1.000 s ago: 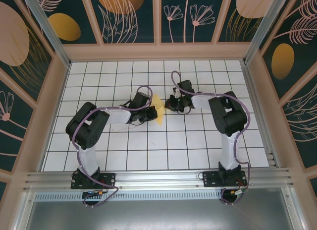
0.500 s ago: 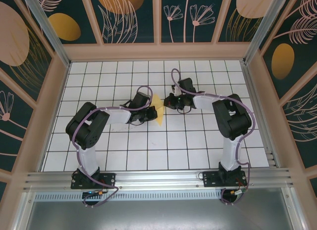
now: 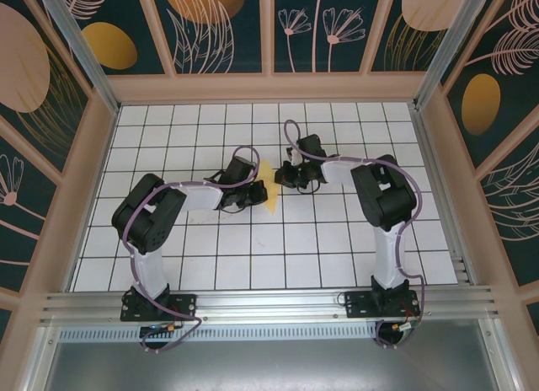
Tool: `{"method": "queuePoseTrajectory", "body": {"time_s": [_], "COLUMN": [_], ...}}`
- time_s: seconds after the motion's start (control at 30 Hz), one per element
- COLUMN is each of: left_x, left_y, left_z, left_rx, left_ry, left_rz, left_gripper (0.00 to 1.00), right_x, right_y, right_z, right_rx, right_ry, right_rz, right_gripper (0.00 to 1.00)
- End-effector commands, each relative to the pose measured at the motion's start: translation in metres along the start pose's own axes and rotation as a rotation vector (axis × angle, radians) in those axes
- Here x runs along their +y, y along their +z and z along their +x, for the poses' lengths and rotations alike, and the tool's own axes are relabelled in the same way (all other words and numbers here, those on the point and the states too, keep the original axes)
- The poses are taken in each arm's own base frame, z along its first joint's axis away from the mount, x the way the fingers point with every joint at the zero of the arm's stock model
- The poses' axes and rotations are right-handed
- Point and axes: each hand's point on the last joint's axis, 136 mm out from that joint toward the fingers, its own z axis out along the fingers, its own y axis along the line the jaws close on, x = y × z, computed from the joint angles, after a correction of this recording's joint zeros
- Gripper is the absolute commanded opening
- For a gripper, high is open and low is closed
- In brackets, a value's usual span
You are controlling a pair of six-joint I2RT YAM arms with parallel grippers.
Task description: Fold a paper plane with a square sheet of paper (pick it up from the middle)
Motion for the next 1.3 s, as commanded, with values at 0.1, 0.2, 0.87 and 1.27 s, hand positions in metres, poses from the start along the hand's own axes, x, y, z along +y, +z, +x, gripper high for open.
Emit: {"method": "queuePoseTrajectory", "body": {"time_s": [0.1,0.2,0.87,1.27], "left_x": [0.024,0.025,-0.001,0.007], "left_y": [0.007,0.007,-0.004,0.001], "left_z": [0.023,0.023,-0.004,-0.01], "left_rx": [0.086,0.085,0.043,0.042], "left_ry": [-0.004,-0.003,0.299,0.348], "left_rz": [-0.078,-0.08,-0.053,-0.101], "left_gripper": [0.0,0.0,0.0,0.0], "right_x": [-0.021,-0.027,0.012,0.02], "right_y": [0.001,0.003,-0.052,-0.013], "right_z": [-0.019,-0.016,0.007,0.03], "right_rx": [-0.042,-0.031,-0.115,0.003], "right_ry": [0.014,0.023,0.039,0.037], "right_rz": [0.067,0.083,0.053,-0.016], "right_gripper": [0.02,0.02,0.04,0.03]}}
